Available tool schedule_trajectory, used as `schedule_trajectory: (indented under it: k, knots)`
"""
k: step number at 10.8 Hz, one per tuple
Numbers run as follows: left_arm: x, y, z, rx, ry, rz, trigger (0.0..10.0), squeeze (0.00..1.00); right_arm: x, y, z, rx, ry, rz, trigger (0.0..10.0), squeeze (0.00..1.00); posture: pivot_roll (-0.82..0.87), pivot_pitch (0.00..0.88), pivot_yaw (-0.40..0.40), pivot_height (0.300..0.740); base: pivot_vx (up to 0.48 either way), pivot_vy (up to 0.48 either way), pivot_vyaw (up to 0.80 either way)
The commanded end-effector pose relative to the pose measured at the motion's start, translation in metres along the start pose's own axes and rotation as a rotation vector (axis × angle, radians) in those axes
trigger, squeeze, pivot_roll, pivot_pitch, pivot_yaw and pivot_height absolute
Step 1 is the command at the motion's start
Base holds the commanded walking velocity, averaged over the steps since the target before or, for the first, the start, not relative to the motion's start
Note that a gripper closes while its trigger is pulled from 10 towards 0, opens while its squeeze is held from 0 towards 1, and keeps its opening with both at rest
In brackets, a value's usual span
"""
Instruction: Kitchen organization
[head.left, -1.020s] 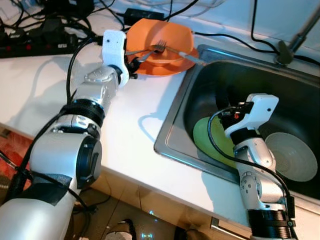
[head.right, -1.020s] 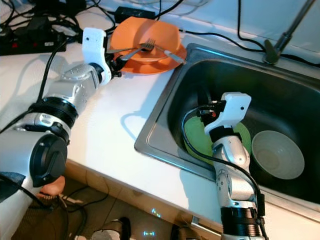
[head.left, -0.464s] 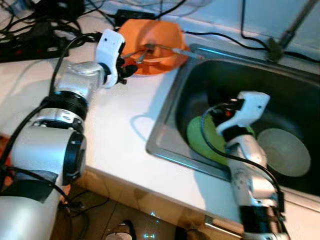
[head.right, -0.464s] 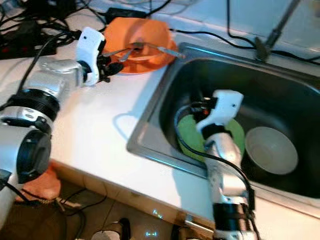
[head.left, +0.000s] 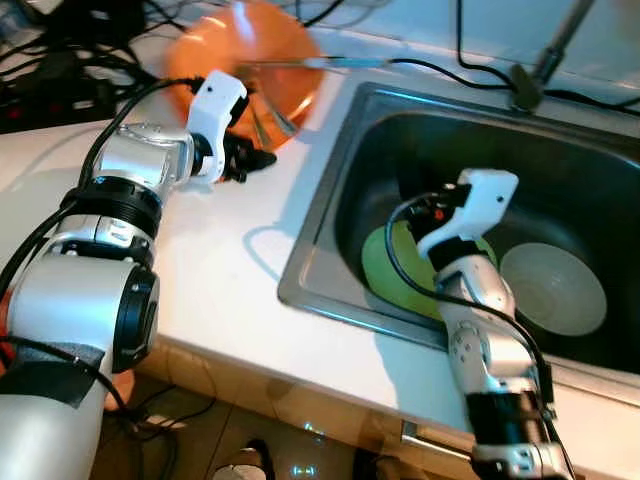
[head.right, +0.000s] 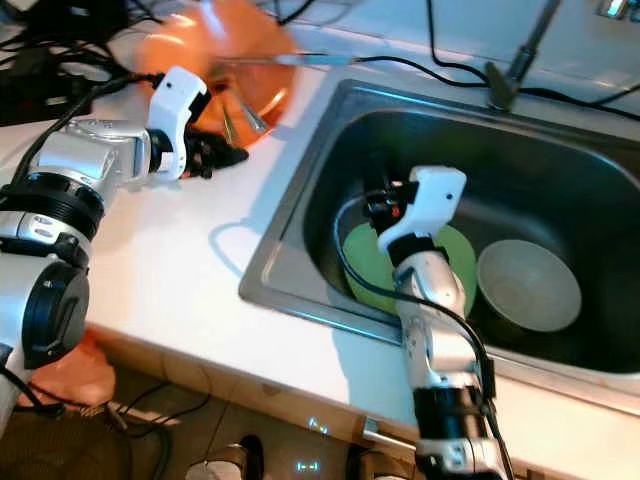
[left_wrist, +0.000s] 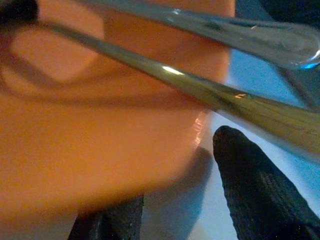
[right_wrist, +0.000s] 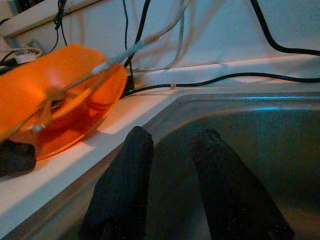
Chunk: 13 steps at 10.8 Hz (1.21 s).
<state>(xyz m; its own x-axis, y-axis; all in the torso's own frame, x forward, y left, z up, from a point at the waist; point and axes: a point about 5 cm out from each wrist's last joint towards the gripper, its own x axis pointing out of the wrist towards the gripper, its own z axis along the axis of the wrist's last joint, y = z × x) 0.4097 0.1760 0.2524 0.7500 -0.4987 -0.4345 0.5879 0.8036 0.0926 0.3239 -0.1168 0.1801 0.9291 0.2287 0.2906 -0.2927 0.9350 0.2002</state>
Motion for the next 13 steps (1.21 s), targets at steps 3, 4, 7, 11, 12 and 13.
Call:
schedule_trajectory:
  k: [3,4,7,11,12,13]
  knots:
    - [-0.008,-0.001,-0.012,-0.043,0.069,-0.05,10.0,0.0,-0.013,-0.013,-0.039,0.037,0.134,-0.058,10.0,0.0,0.12,0.217,0.069,0.74,0.0,0.0,0.0]
    - [-0.01,-0.004,-0.009,-0.05,0.053,-0.061,10.0,0.0,-0.013,-0.014,-0.039,0.036,0.133,-0.056,10.0,0.0,0.12,0.212,0.067,0.74,0.0,0.0,0.0]
    - [-0.023,-0.021,-0.009,-0.079,0.028,-0.103,10.0,0.0,-0.01,-0.018,-0.038,0.024,0.126,-0.06,10.0,0.0,0.12,0.207,0.063,0.74,0.0,0.0,0.0]
    - [-0.05,-0.043,-0.015,-0.13,0.005,-0.094,10.0,0.0,-0.006,-0.024,-0.035,0.009,0.119,-0.064,10.0,0.0,0.14,0.212,0.052,0.74,0.0,0.0,0.0]
    - [-0.058,-0.047,-0.02,-0.161,0.001,-0.069,10.0,0.0,-0.004,-0.026,-0.036,0.007,0.121,-0.062,10.0,0.0,0.15,0.213,0.042,0.74,0.0,0.0,0.0]
    - [-0.066,-0.051,-0.028,-0.191,0.003,-0.047,10.0,0.0,-0.003,-0.025,-0.036,0.008,0.122,-0.058,10.0,0.0,0.16,0.216,0.029,0.74,0.0,0.0,0.0]
